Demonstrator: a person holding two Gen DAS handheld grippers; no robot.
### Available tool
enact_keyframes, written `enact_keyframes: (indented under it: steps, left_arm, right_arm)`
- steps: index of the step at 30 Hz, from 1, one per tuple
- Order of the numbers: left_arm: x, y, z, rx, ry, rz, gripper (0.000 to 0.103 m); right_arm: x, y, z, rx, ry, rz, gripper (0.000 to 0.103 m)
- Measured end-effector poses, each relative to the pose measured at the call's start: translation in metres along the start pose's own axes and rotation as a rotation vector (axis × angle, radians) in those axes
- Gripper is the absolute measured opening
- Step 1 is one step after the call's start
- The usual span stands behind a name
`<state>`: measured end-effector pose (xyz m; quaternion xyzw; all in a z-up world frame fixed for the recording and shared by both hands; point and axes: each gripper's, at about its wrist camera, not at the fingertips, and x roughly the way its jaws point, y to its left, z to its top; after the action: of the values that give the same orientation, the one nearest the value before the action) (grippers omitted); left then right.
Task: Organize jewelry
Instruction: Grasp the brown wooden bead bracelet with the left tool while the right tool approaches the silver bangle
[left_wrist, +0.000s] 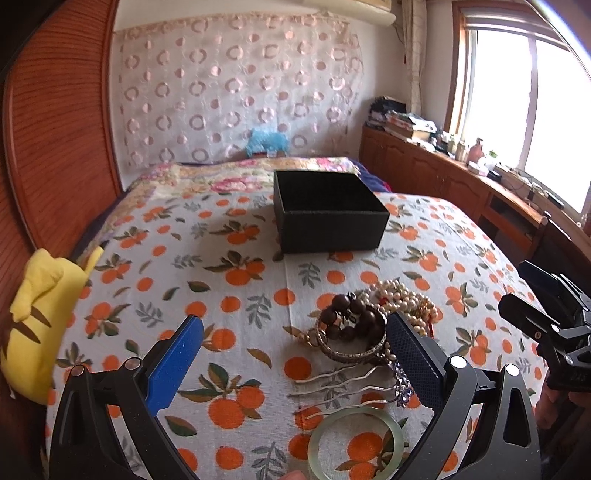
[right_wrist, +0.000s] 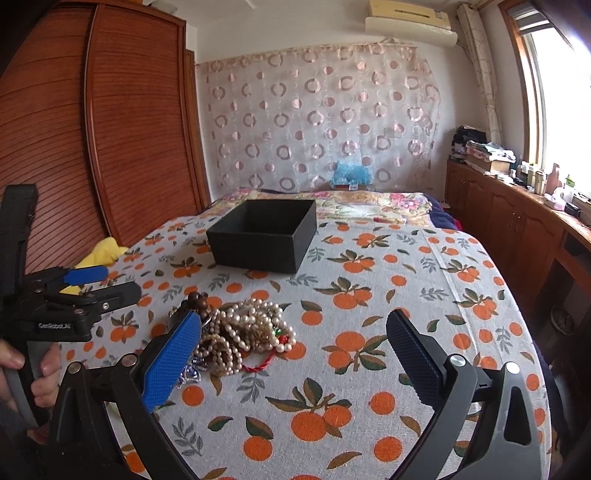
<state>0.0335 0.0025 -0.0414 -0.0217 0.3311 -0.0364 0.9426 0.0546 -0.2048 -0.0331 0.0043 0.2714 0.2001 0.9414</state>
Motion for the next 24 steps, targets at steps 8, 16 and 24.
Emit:
enact_keyframes:
  steps: [8,16,24]
  left_arm:
    - [0.023,-0.002,0.001,-0.015,0.068,-0.105,0.096]
    - [0.050,-0.013,0.013,0.025,0.130,-0.182,0.079]
    - [0.080,-0.019,0.021,0.025,0.209,-0.260,0.053]
  right_arm:
    - [0.012,0.010,-0.005,-0.035,0.046,0.067,0.094]
    - [0.022,0.017,-0.012,-0.052,0.098,0.109,0.093]
    - [0.033,0.015,-0.015,-0.040,0.145,0.143,0.093]
